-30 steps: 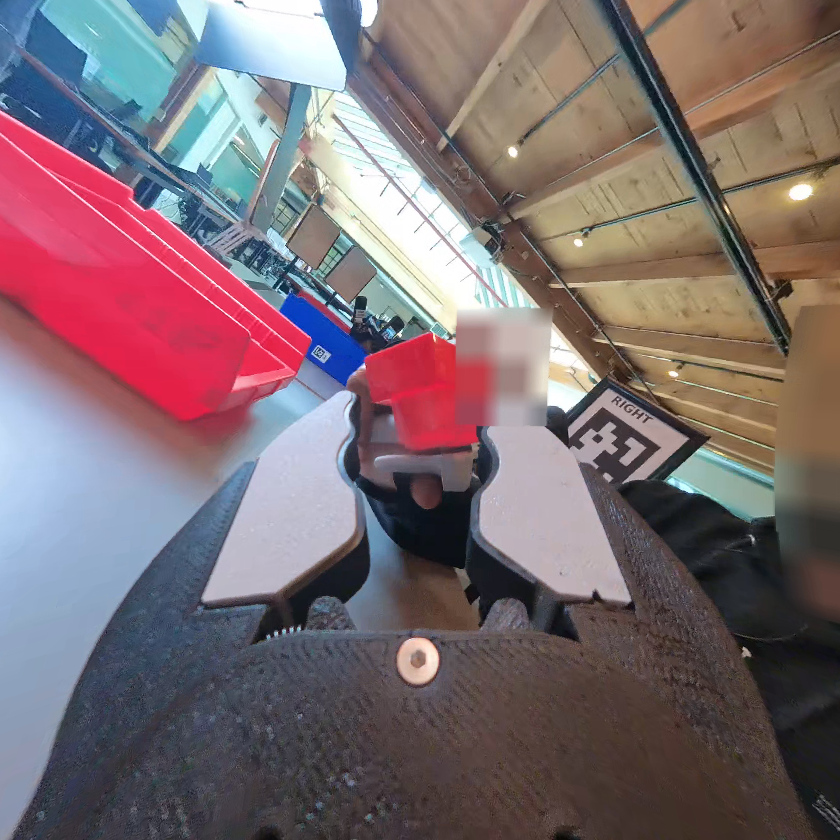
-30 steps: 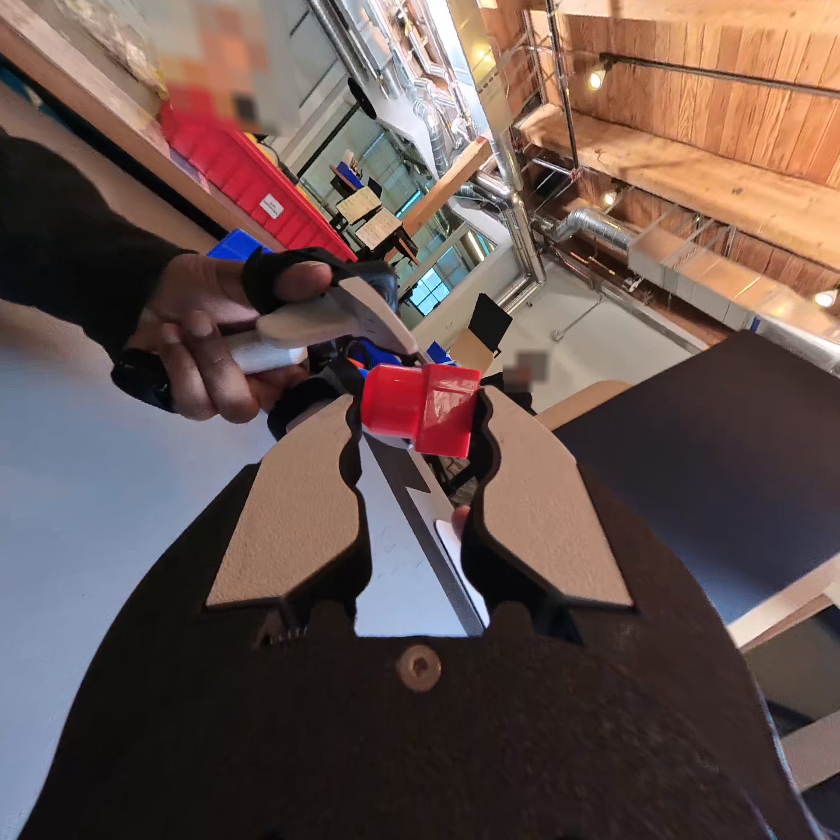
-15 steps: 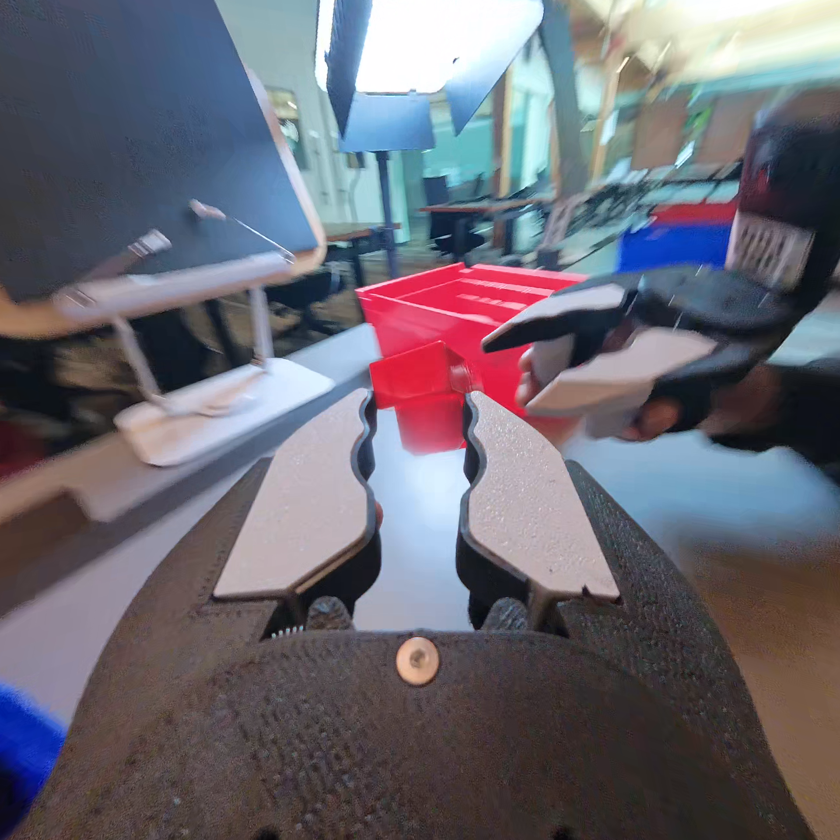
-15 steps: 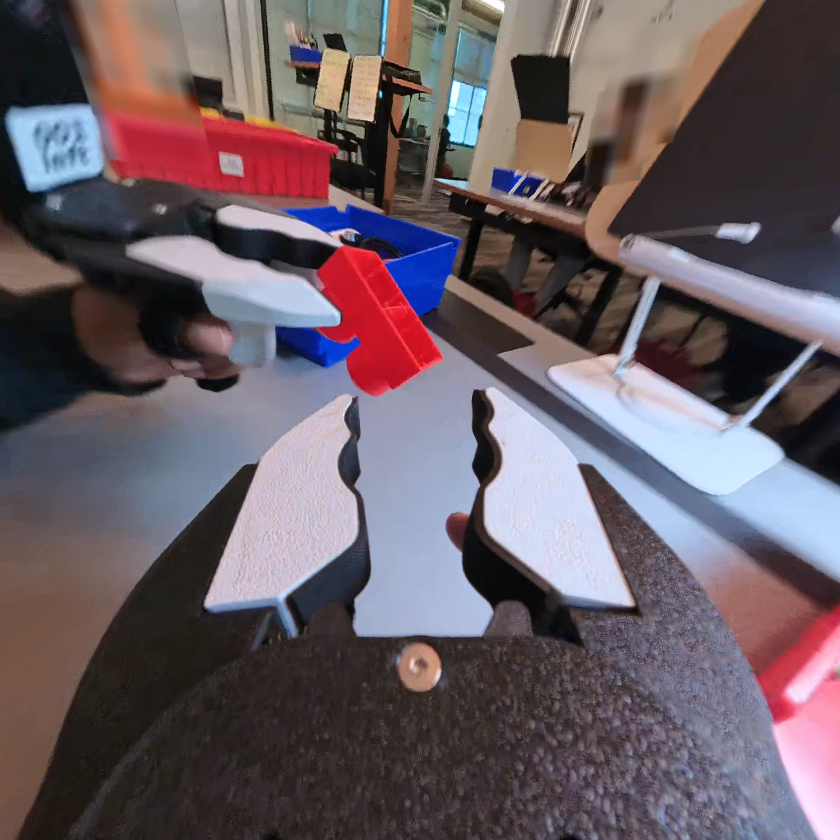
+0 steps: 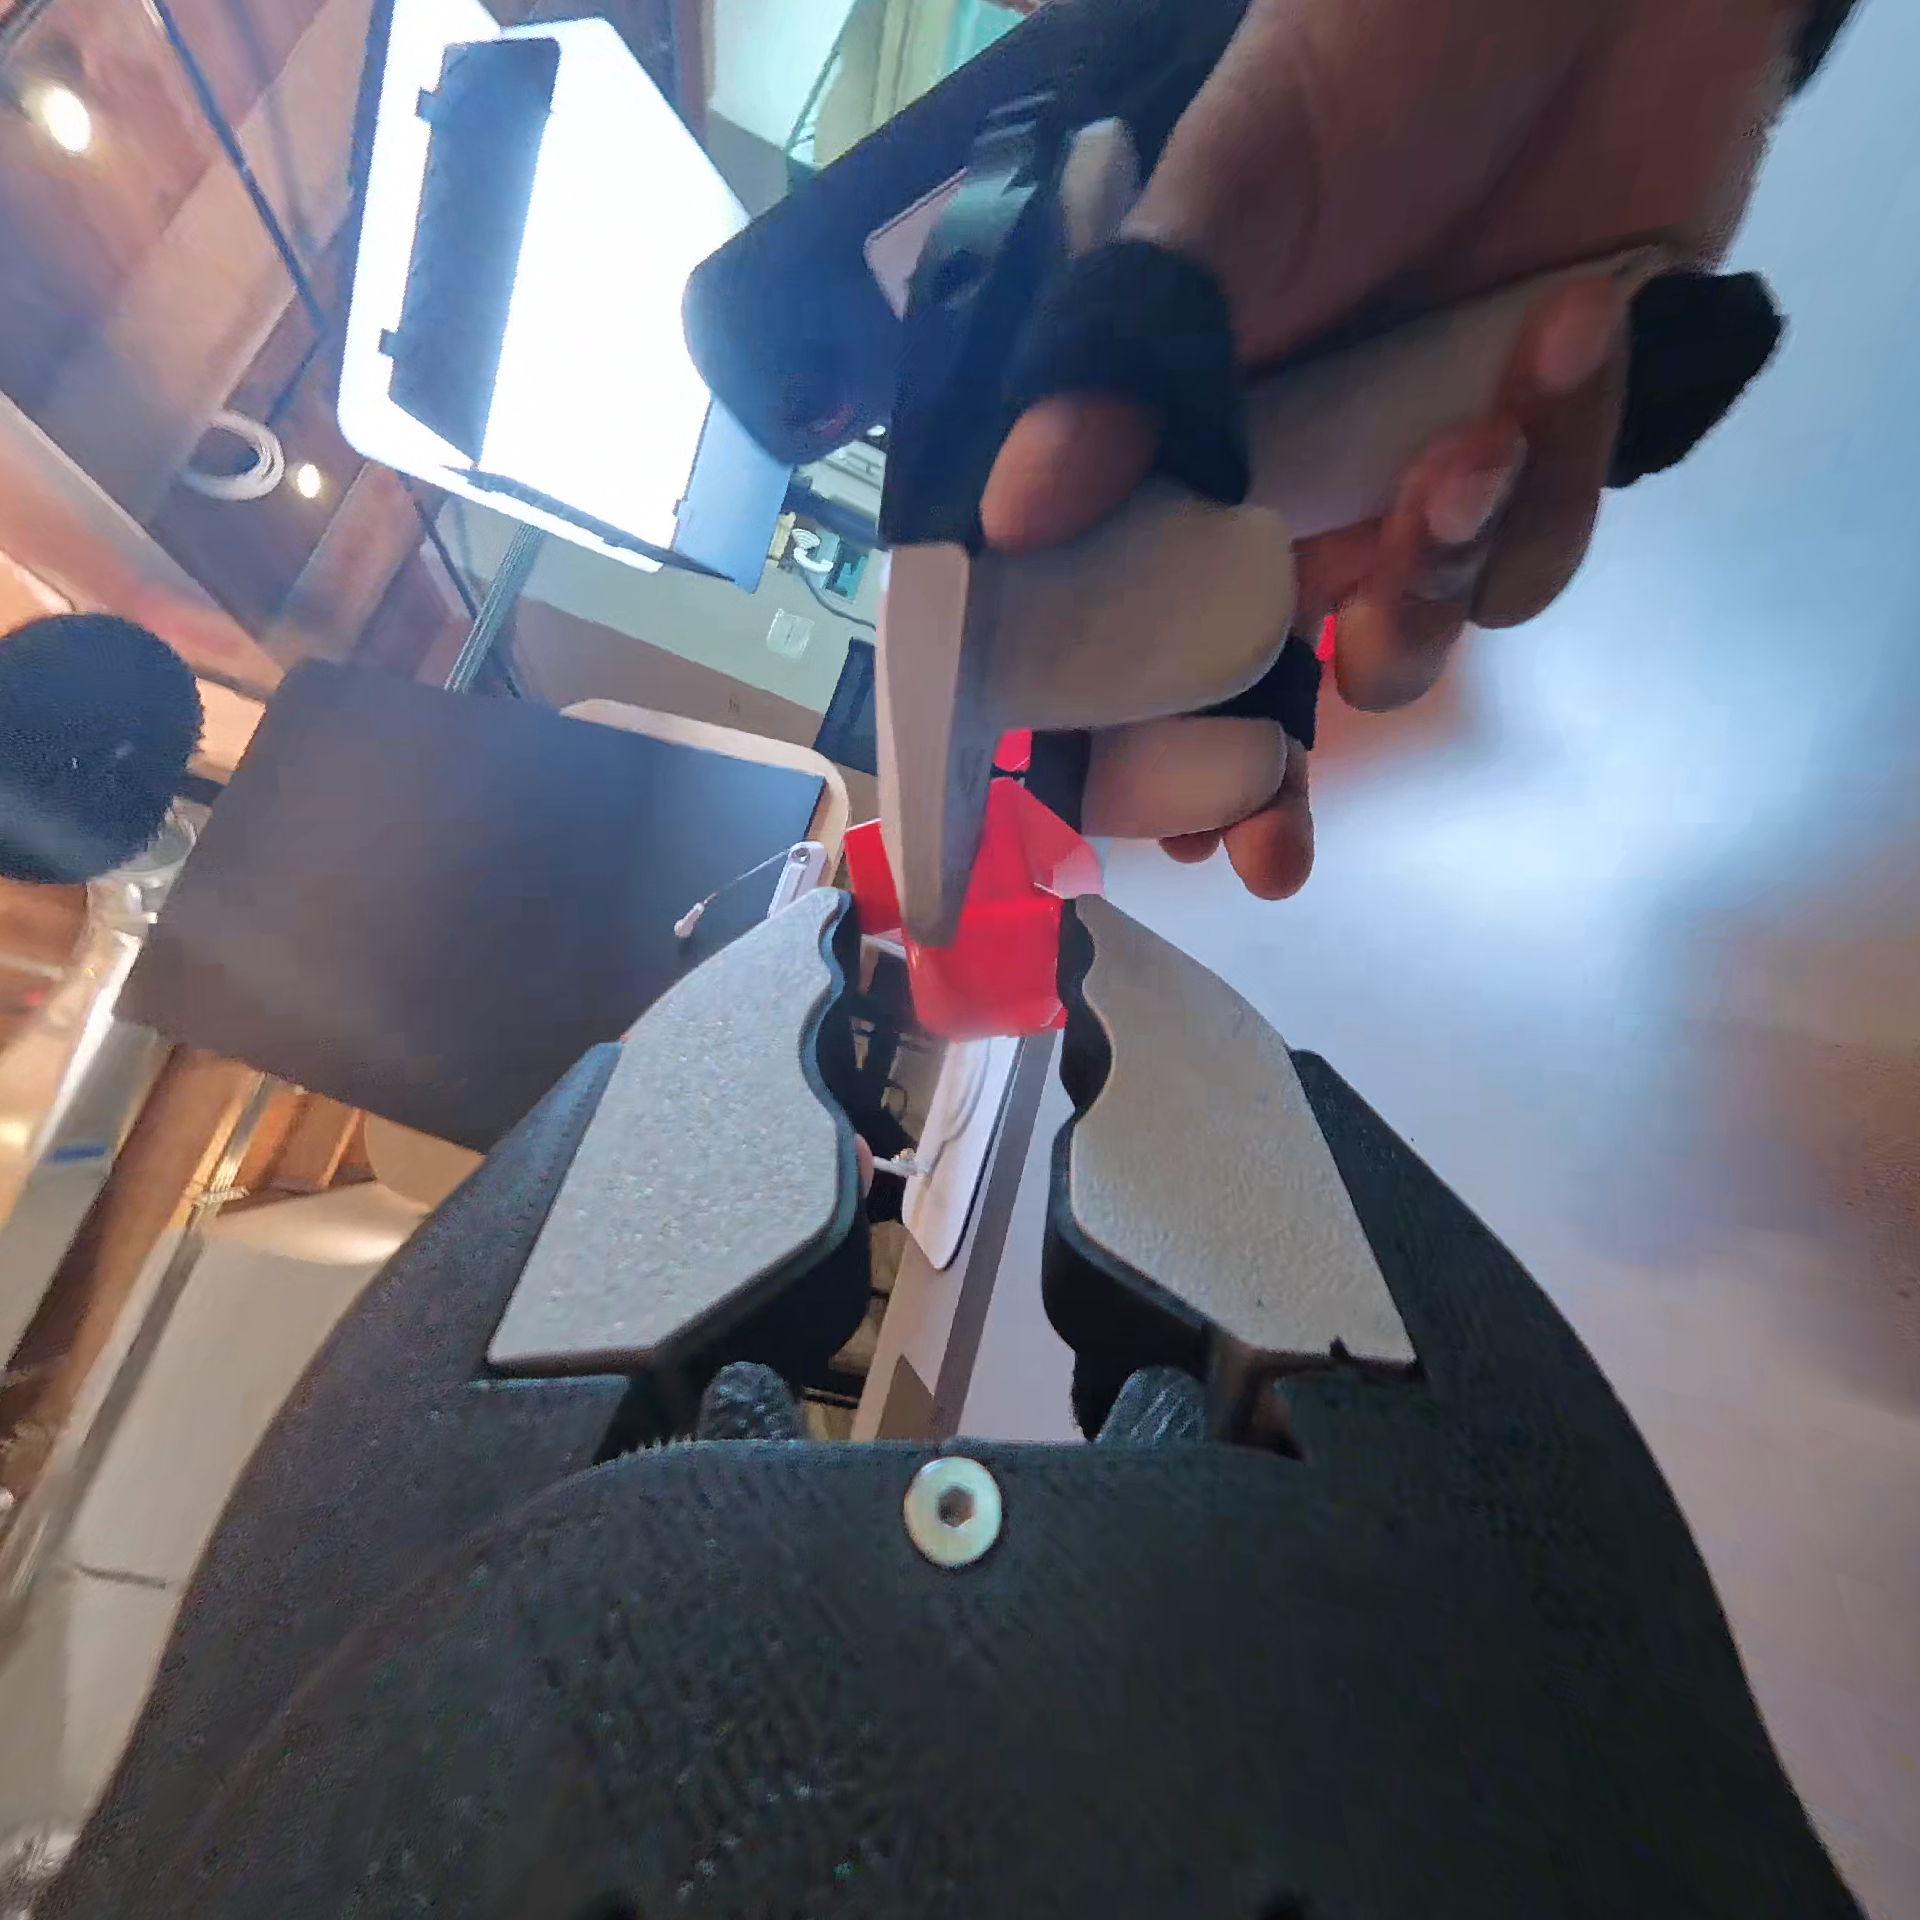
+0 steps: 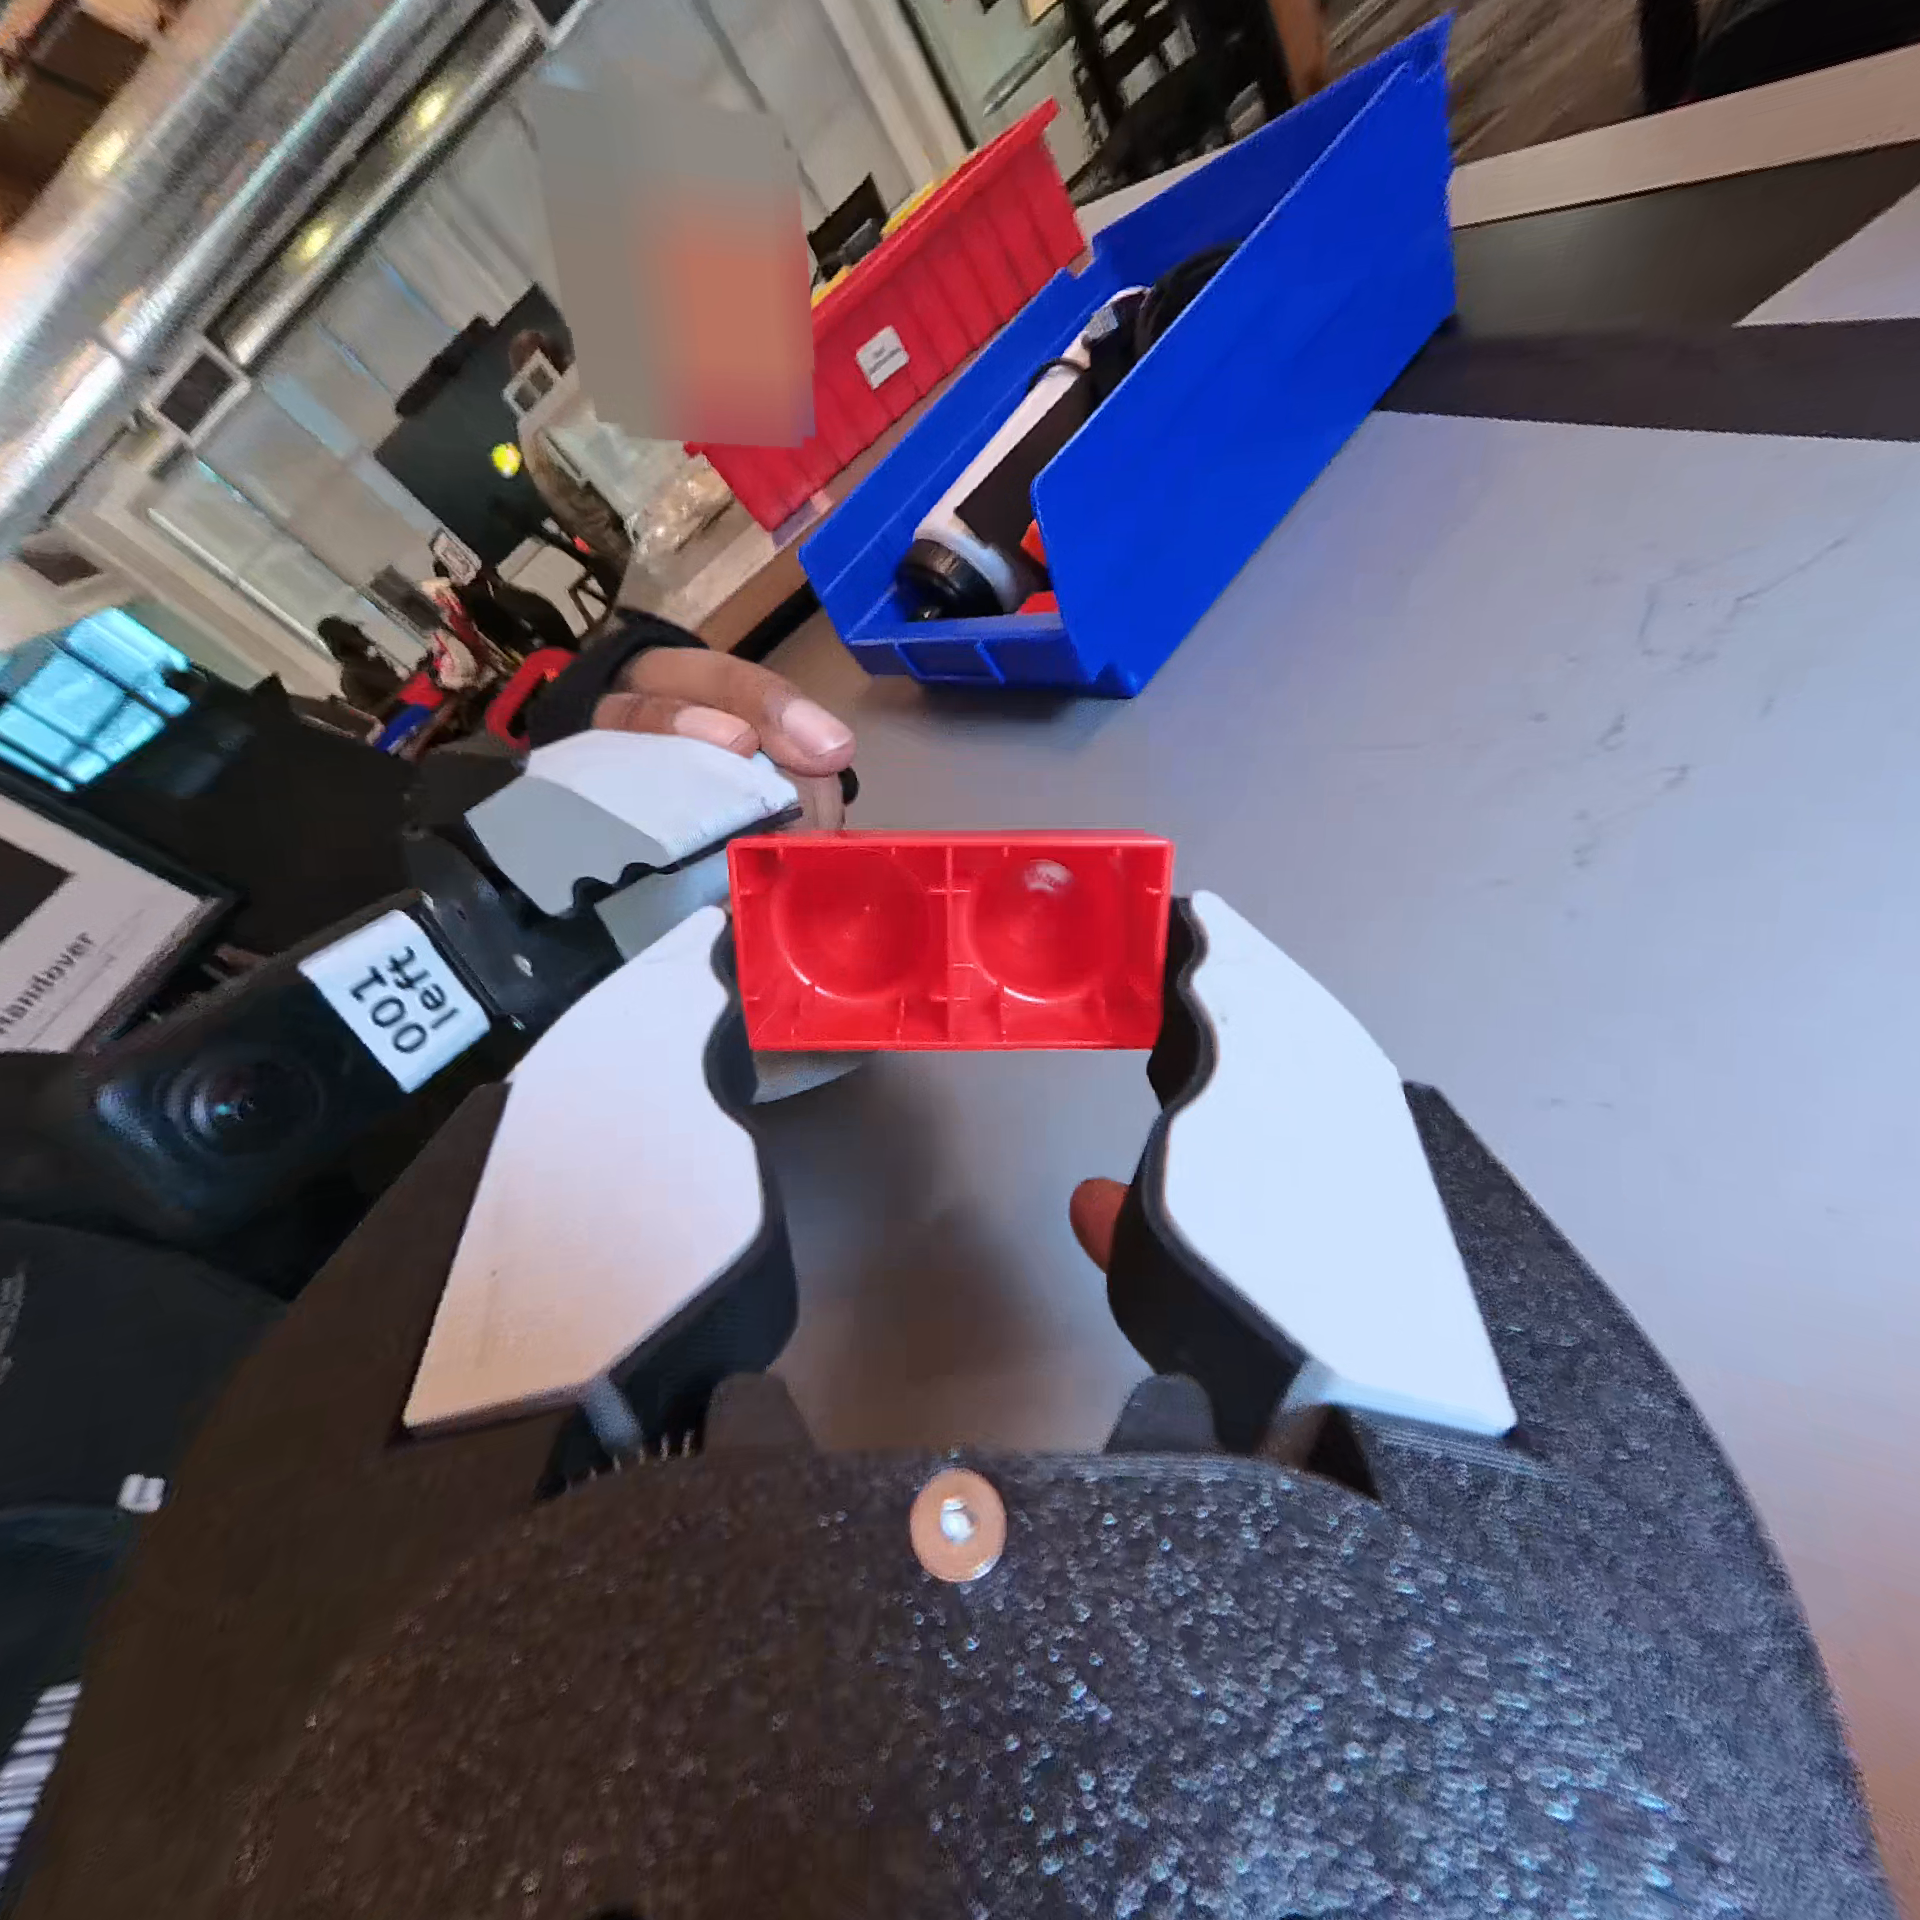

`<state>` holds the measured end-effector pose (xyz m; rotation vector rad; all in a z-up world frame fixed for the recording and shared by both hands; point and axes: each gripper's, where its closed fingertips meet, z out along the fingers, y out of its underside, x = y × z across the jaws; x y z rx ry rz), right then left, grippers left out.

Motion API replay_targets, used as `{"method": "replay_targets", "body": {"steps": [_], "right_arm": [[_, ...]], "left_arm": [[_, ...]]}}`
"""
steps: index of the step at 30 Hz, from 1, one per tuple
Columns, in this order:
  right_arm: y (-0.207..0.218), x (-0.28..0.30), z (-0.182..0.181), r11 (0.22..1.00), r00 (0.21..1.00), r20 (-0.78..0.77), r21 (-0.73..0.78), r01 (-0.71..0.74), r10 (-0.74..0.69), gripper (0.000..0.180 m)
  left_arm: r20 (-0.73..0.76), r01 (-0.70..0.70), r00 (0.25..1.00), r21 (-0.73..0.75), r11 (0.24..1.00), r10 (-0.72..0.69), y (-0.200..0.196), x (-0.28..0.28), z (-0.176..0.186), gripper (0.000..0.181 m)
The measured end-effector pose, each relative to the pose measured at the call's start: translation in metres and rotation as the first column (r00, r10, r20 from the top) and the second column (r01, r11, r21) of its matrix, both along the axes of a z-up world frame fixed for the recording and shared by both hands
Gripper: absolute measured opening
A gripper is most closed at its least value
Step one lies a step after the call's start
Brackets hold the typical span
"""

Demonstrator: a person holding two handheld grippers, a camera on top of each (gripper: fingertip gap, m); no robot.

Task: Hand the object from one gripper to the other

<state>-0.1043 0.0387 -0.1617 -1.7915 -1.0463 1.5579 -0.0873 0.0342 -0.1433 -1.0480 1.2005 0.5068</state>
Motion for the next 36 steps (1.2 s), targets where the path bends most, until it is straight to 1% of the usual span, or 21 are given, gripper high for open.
{"method": "replay_targets", "body": {"steps": [2,3,4,6,8,10,11,13,14,15,18,19,21,23,24,26,30,32,33,35,36], "right_arm": [[0.004,0.002,-0.004,0.998,1.0,0.023,0.061,0.003,-0.004,0.076],[0.005,0.004,-0.002,0.994,1.0,0.007,0.113,0.0,0.0,0.076],[0.009,0.006,0.003,0.986,1.0,-0.02,0.166,0.015,-0.011,0.076],[0.018,0.013,0.014,0.952,0.997,-0.065,0.3,0.066,-0.049,0.076],[0.025,0.021,0.026,0.876,0.99,-0.111,0.464,0.131,-0.09,0.076],[0.03,0.026,0.033,0.767,0.981,-0.136,0.613,0.191,-0.136,0.075],[0.031,0.027,0.035,0.692,0.976,-0.144,0.689,0.218,-0.164,0.075],[0.03,0.026,0.033,0.526,0.971,-0.126,0.823,0.216,-0.202,0.075],[0.028,0.023,0.032,0.441,0.969,-0.123,0.873,0.208,-0.214,0.075],[0.024,0.02,0.032,0.363,0.968,-0.122,0.911,0.197,-0.219,0.076],[0.005,0.011,0.035,0.129,0.969,-0.136,0.978,0.165,-0.206,0.075],[-0.003,0.009,0.038,0.071,0.971,-0.148,0.984,0.164,-0.187,0.075],[-0.019,0.004,0.044,0.018,0.974,-0.178,0.983,0.183,-0.143,0.075],[-0.032,0.0,0.05,0.005,0.975,-0.197,0.98,0.198,-0.107,0.075],[-0.037,-0.001,0.052,-0.008,0.974,-0.203,0.979,0.203,-0.096,0.075],[-0.043,-0.003,0.055,-0.028,0.975,-0.212,0.977,0.21,-0.073,0.075],[-0.043,-0.003,0.054,-0.012,0.976,-0.207,0.978,0.206,-0.071,0.076],[-0.04,-0.003,0.05,0.012,0.979,-0.191,0.981,0.192,-0.073,0.076],[-0.039,-0.003,0.048,0.018,0.98,-0.188,0.982,0.189,-0.069,0.076],[-0.035,-0.003,0.045,0.025,0.983,-0.165,0.986,0.168,-0.086,0.076],[-0.03,-0.003,0.041,0.033,0.984,-0.141,0.989,0.145,-0.108,0.076]], "left_arm": [[0.057,0.033,0.998,-0.087,0.996,-0.028,-0.001,0.002,-0.004,0.035],[0.136,0.075,0.989,-0.169,0.983,-0.053,-0.002,0.003,-0.005,0.033],[0.23,0.125,0.971,-0.256,0.958,-0.066,-0.002,0.003,-0.004,0.036],[0.426,0.266,0.902,-0.423,0.866,-0.07,-0.003,0.003,-0.003,0.05],[0.64,0.471,0.767,-0.522,0.711,-0.038,-0.007,0.002,0.002,0.055],[0.806,0.655,0.587,-0.526,0.543,0.073,-0.005,-0.005,0.009,0.057],[0.859,0.726,0.492,-0.494,0.478,0.141,-0.002,-0.01,0.014,0.057],[0.906,0.822,0.338,-0.416,0.39,0.254,0.004,-0.018,0.021,0.058],[0.911,0.847,0.289,-0.387,0.364,0.294,0.006,-0.021,0.022,0.057],[0.911,0.864,0.263,-0.369,0.343,0.317,0.007,-0.021,0.022,0.057],[0.903,0.883,0.256,-0.364,0.297,0.345,0.006,-0.019,0.017,0.058],[0.903,0.897,0.249,-0.351,0.269,0.349,0.004,-0.018,0.017,0.059],[0.906,0.942,0.222,-0.295,0.16,0.362,-0.006,-0.013,0.018,0.056],[0.909,0.972,0.197,-0.229,0.045,0.368,-0.017,-0.007,0.023,0.054],[0.913,0.979,0.187,-0.203,0.005,0.363,-0.022,-0.005,0.026,0.053],[0.922,0.985,0.172,-0.171,-0.036,0.347,-0.028,-0.003,0.031,0.05],[0.937,0.982,0.179,-0.151,-0.113,0.3,-0.043,-0.002,0.038,0.046],[0.936,0.974,0.215,-0.187,-0.124,0.279,-0.047,0.002,0.035,0.047],[0.933,0.972,0.232,-0.209,-0.111,0.275,-0.047,0.004,0.033,0.047],[0.929,0.965,0.261,-0.255,-0.056,0.261,-0.041,0.005,0.028,0.036],[0.924,0.957,0.285,-0.29,-0.02,0.254,-0.037,0.005,0.026,0.036]]}}
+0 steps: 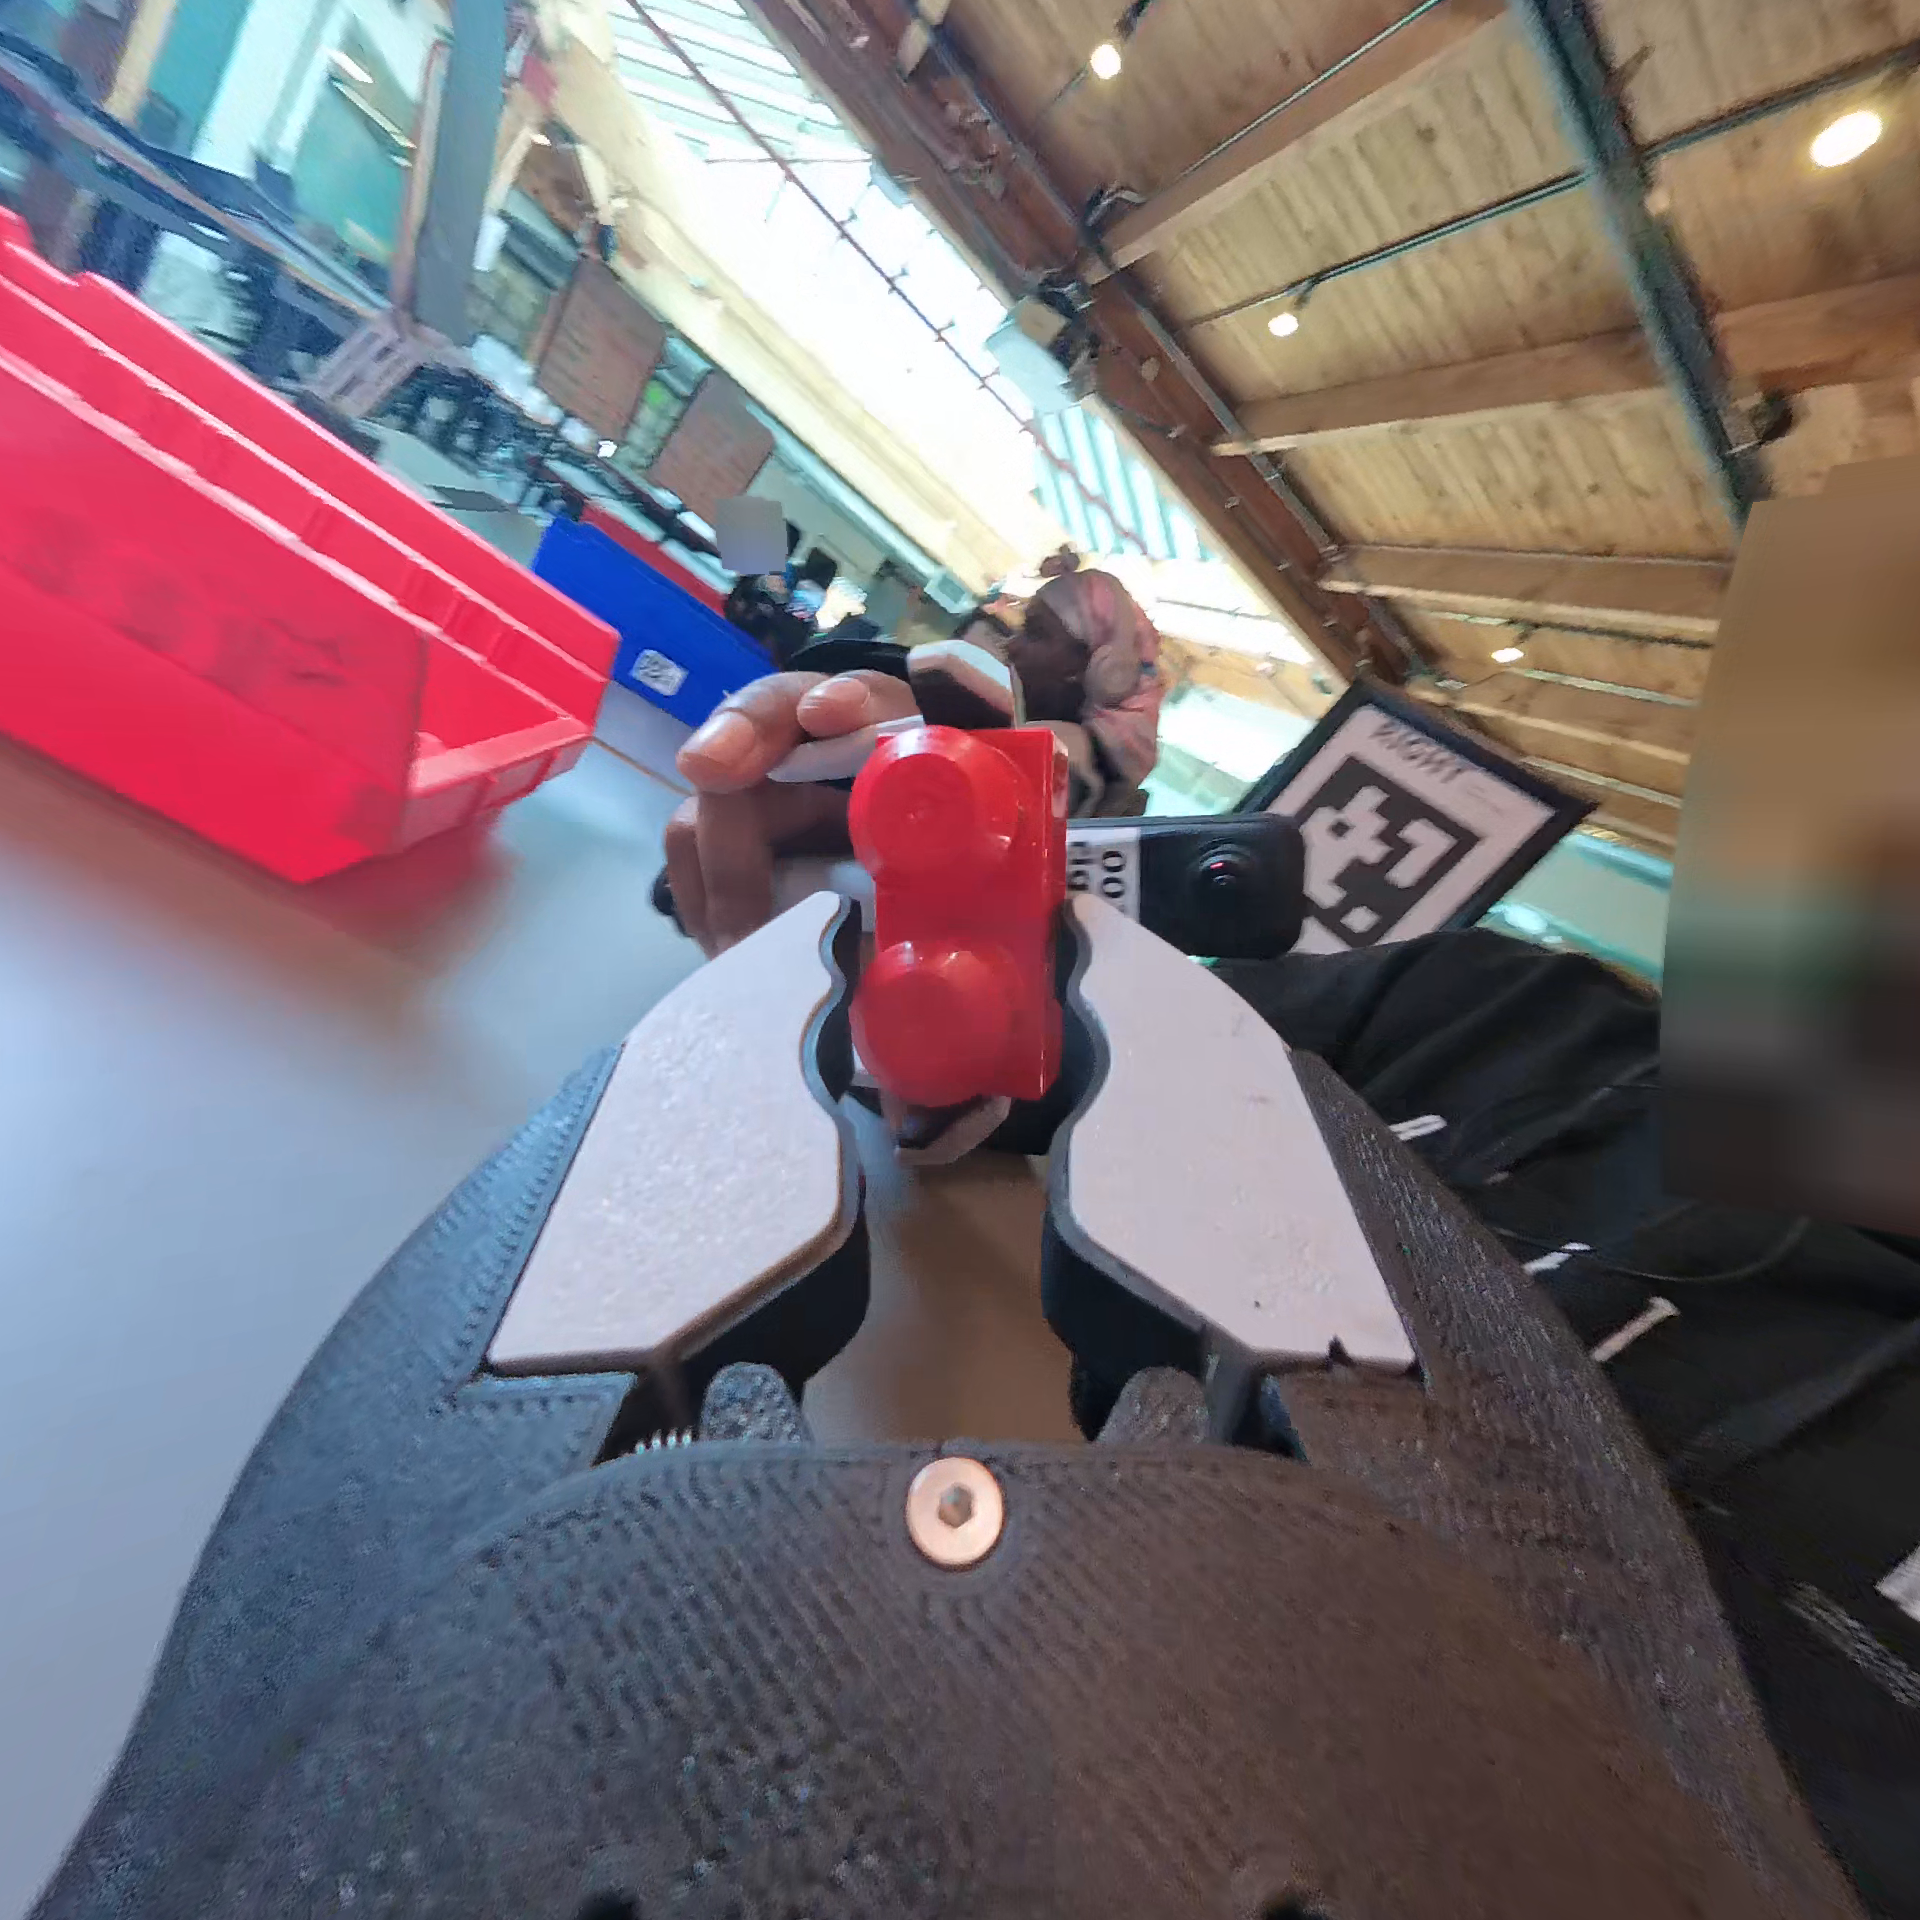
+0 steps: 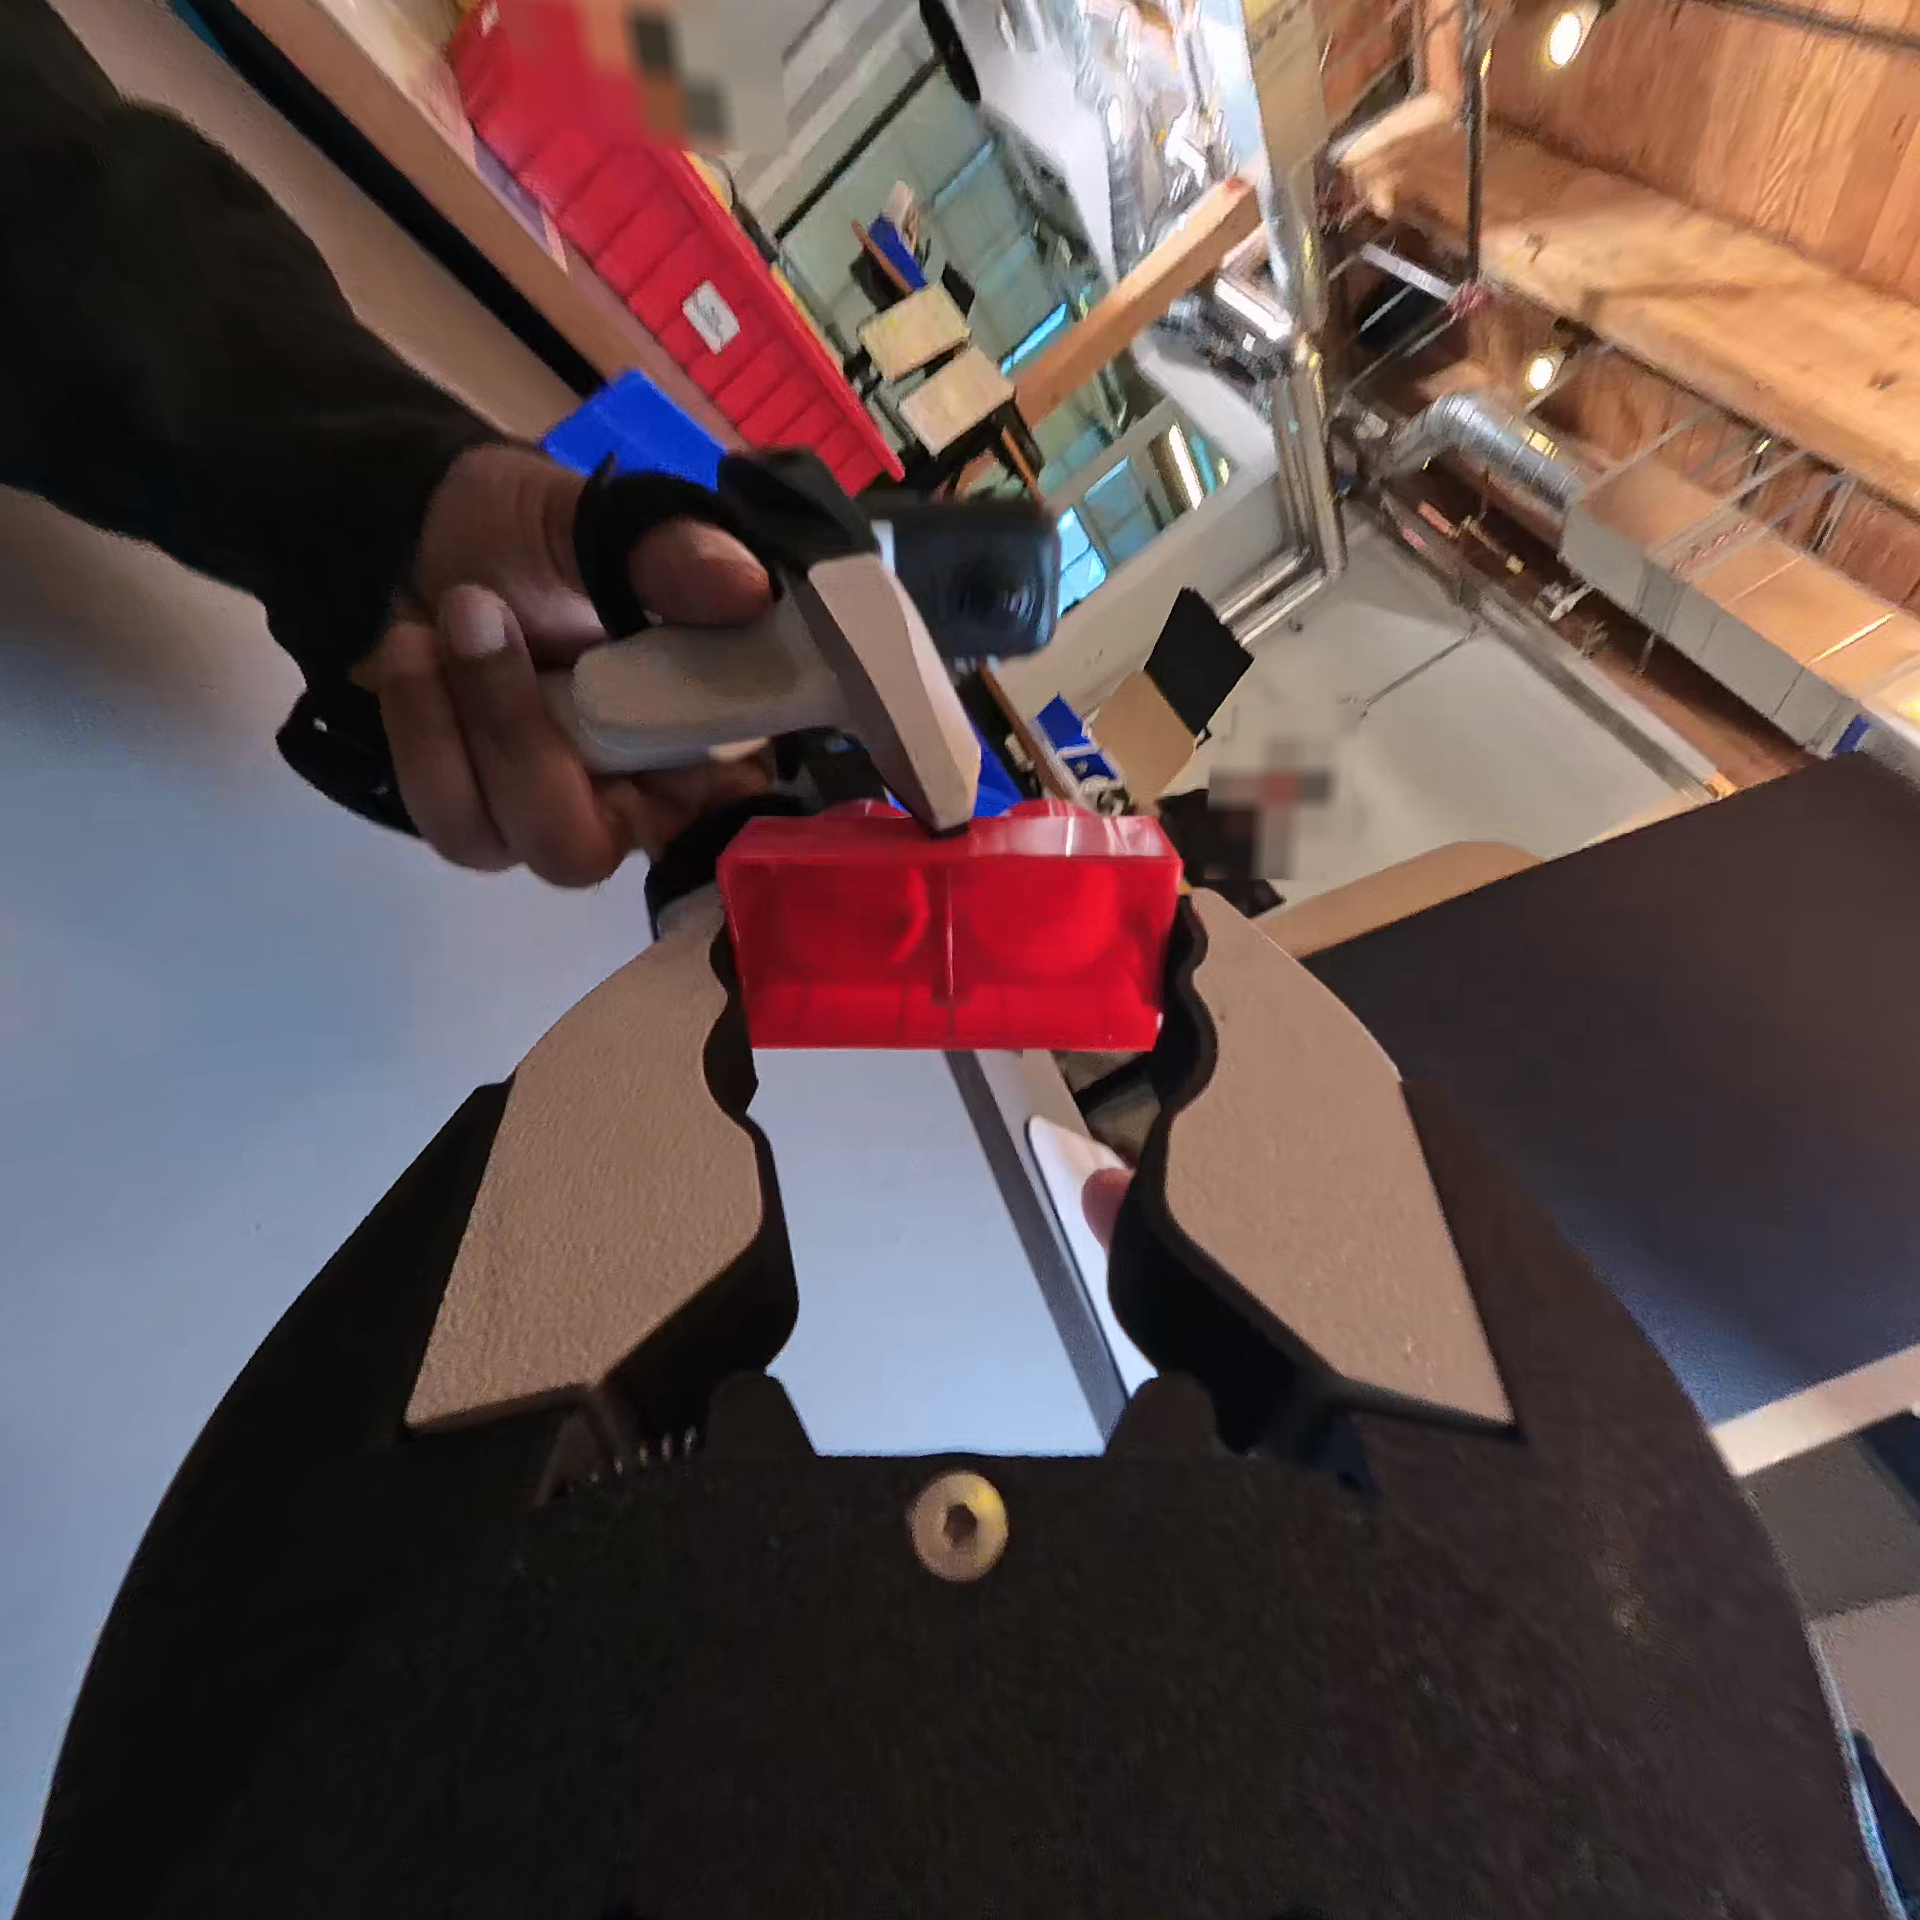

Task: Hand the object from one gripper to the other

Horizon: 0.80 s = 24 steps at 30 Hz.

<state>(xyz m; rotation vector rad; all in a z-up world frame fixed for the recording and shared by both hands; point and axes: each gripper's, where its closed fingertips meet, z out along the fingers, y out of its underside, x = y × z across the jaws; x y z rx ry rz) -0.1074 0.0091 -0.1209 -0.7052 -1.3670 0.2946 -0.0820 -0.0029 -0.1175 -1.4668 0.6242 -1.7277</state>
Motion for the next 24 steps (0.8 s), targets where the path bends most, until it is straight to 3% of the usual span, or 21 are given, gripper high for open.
{"method": "replay_targets", "body": {"steps": [3,5,8,10,13,16,19,24], "right_arm": [[0.023,-0.001,-0.019,0.992,0.994,0.079,-0.092,0.086,-0.078,0.076],[0.035,0.0,-0.032,0.97,0.987,0.127,-0.21,0.122,-0.097,0.079],[0.046,0.004,-0.043,0.884,0.986,0.15,-0.449,0.13,-0.069,0.081],[0.053,0.008,-0.044,0.818,0.99,0.127,-0.563,0.121,-0.059,0.083],[0.054,0.009,-0.04,0.643,0.998,0.054,-0.765,0.047,-0.009,0.081],[0.049,0.008,-0.035,0.38,0.997,-0.041,-0.923,-0.06,0.058,0.079],[0.047,0.009,-0.037,0.268,0.995,-0.06,-0.96,-0.078,0.076,0.077],[0.033,0.003,-0.042,0.182,0.99,-0.053,-0.98,-0.076,0.132,0.071]], "left_arm": [[-0.156,-0.159,0.973,0.086,0.984,0.171,0.018,-0.001,-0.013,0.032],[-0.265,-0.277,0.912,0.167,0.946,0.314,0.034,-0.006,-0.023,0.032],[-0.355,-0.428,0.757,0.364,0.827,0.548,0.054,-0.025,-0.029,0.032],[-0.404,-0.458,0.602,0.532,0.712,0.689,0.065,-0.041,-0.032,0.032],[-0.39,-0.337,0.326,0.804,0.491,0.861,0.075,-0.06,-0.035,0.032],[-0.278,-0.109,0.148,0.949,0.295,0.949,0.076,-0.062,-0.035,0.033],[-0.169,0.109,0.075,0.981,0.16,0.983,0.072,-0.053,-0.036,0.032],[-0.081,0.302,0.059,0.951,0.059,0.995,0.066,-0.038,-0.037,0.032]]}}
